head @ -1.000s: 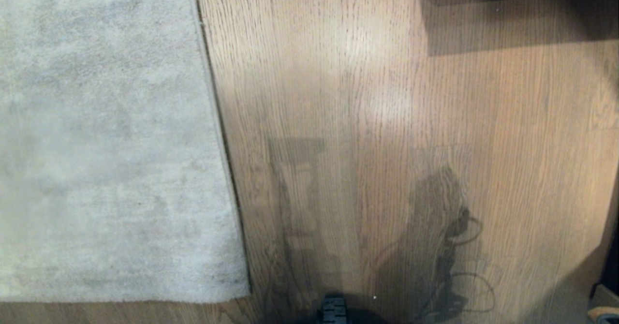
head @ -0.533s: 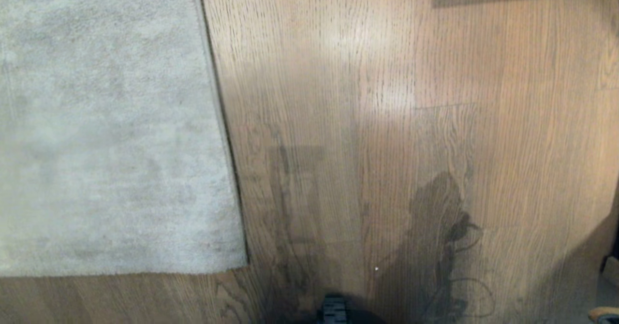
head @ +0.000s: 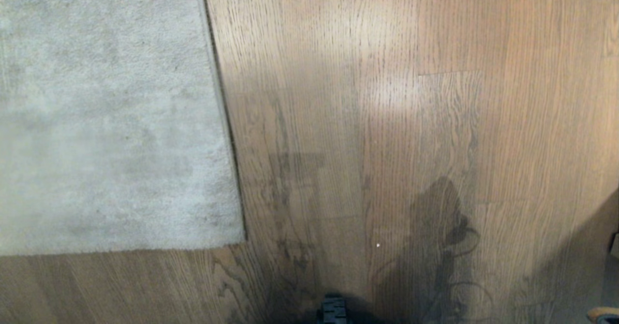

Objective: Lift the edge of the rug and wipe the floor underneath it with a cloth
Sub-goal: Lift up the carpet

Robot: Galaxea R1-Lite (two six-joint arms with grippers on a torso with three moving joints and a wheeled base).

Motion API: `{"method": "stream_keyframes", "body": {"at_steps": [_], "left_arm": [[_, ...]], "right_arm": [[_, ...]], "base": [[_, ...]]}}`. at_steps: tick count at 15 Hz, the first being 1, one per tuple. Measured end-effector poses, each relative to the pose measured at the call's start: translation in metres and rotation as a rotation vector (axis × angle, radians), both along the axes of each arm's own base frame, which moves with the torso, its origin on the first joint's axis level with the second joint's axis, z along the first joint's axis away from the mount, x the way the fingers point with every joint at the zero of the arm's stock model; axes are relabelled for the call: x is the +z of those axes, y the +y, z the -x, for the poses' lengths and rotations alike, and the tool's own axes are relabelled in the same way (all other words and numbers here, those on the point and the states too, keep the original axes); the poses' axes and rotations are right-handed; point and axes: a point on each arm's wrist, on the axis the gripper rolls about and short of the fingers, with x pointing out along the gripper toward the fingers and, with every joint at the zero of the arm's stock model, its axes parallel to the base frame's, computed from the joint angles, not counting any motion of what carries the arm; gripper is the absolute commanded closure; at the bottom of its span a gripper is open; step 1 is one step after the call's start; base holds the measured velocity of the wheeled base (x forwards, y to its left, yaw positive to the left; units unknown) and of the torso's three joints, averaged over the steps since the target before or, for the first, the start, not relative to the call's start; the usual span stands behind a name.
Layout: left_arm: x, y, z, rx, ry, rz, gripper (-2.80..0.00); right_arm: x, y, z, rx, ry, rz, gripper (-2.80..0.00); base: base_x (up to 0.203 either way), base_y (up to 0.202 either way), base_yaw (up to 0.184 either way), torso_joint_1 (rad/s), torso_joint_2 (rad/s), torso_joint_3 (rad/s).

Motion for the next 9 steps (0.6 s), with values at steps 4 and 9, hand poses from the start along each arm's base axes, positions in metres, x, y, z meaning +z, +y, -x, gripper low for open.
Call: {"method": "stream_keyframes", "body": {"at_steps": [4, 9], "left_arm": [[0.0, 0.0, 0.0, 0.0, 0.0, 0.0, 0.0], [-0.0001, 0.0, 0.0, 0.0, 0.001, 0.0, 0.0]], "right_arm": [[0.0, 0.0, 0.0, 0.0, 0.0, 0.0, 0.0], [0.0, 0.0, 0.0, 0.0, 0.0, 0.0, 0.0]], "base": [[0.0, 0.0, 0.0, 0.0, 0.0, 0.0], [0.0, 0.0, 0.0, 0.0, 0.0, 0.0]]}}
